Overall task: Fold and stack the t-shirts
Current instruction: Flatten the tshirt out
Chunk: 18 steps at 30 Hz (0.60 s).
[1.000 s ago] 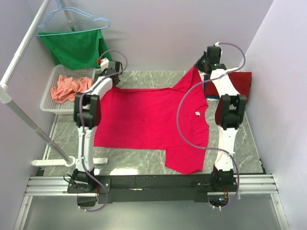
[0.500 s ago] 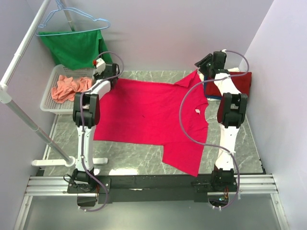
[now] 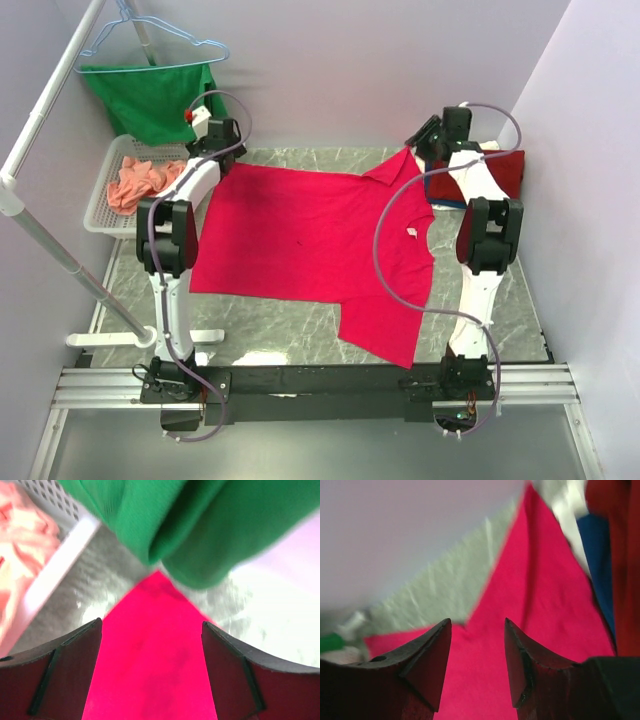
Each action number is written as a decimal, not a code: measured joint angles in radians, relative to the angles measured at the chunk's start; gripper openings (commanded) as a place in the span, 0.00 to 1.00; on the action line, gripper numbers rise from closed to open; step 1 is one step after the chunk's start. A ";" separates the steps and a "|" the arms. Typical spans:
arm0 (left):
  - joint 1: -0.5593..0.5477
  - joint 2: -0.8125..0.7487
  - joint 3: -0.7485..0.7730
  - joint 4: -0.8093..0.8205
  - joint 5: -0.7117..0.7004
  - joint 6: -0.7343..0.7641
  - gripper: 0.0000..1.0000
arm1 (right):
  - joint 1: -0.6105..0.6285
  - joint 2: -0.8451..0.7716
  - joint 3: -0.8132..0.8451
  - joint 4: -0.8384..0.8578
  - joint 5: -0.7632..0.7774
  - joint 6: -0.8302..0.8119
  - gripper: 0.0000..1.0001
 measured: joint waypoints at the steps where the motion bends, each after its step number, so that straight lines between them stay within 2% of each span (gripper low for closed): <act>1: 0.000 -0.016 -0.014 -0.020 0.023 -0.002 0.85 | 0.012 -0.023 -0.023 -0.042 0.021 -0.018 0.53; 8: -0.005 -0.140 -0.211 -0.153 0.142 -0.031 0.84 | 0.140 -0.180 -0.234 -0.248 0.123 -0.095 0.53; 13: -0.018 -0.269 -0.428 -0.241 0.208 -0.053 0.84 | 0.232 -0.323 -0.457 -0.318 0.146 -0.109 0.52; 18: -0.045 -0.416 -0.606 -0.287 0.229 -0.073 0.84 | 0.264 -0.410 -0.621 -0.361 0.159 -0.108 0.52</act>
